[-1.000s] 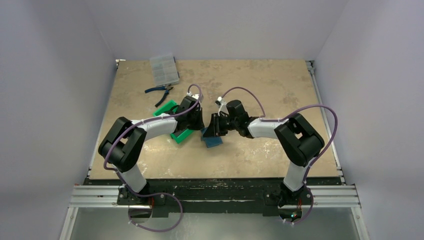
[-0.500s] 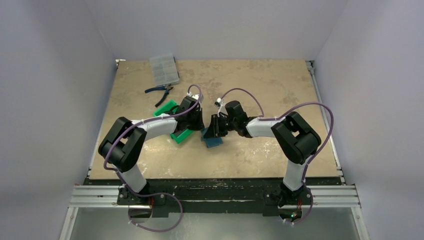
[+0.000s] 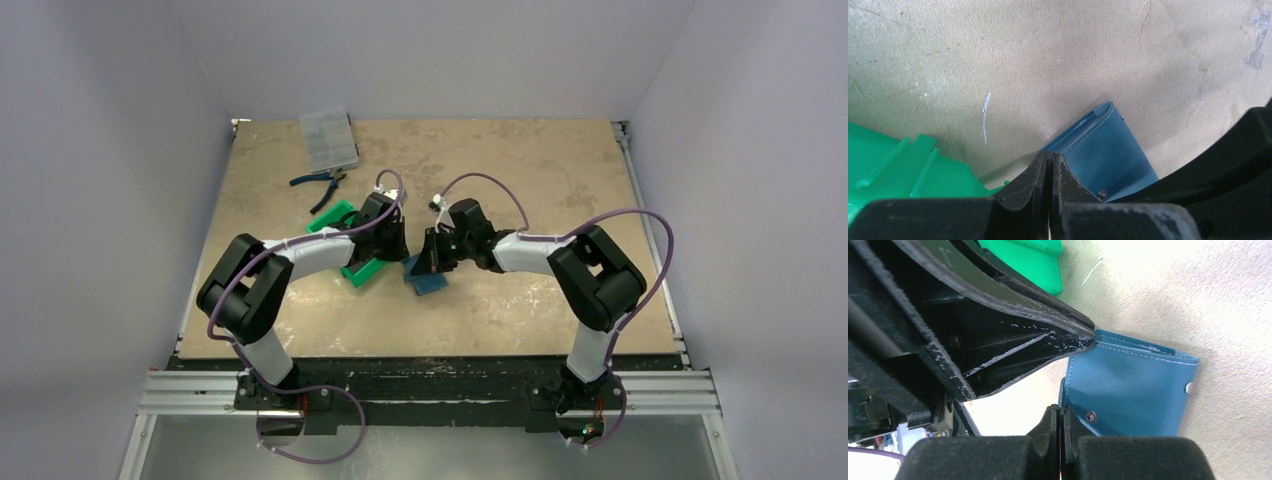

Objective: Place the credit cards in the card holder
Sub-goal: Close the card holder.

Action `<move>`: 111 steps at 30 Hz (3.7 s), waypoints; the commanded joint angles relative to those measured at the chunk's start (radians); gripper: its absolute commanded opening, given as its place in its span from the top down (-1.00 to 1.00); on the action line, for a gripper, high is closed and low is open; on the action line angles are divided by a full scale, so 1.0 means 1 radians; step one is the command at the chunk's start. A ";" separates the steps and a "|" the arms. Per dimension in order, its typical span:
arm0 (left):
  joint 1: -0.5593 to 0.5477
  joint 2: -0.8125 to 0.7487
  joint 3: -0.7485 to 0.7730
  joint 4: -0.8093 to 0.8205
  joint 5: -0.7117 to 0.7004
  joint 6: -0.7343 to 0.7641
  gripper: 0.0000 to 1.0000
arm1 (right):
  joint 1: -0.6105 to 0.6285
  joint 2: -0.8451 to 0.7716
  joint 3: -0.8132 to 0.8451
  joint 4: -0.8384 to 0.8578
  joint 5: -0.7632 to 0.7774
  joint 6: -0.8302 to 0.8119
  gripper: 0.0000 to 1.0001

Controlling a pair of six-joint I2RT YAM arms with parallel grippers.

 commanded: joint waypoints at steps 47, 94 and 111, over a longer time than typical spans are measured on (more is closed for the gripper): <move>0.007 -0.003 -0.004 0.014 0.025 0.054 1.00 | 0.004 -0.094 0.070 -0.162 0.146 -0.110 0.49; 0.006 0.003 0.001 0.009 0.043 0.058 1.00 | 0.003 -0.059 0.062 -0.152 0.109 -0.114 0.61; 0.005 0.001 0.013 0.002 0.053 0.058 1.00 | 0.004 -0.055 0.070 -0.155 0.099 -0.122 0.98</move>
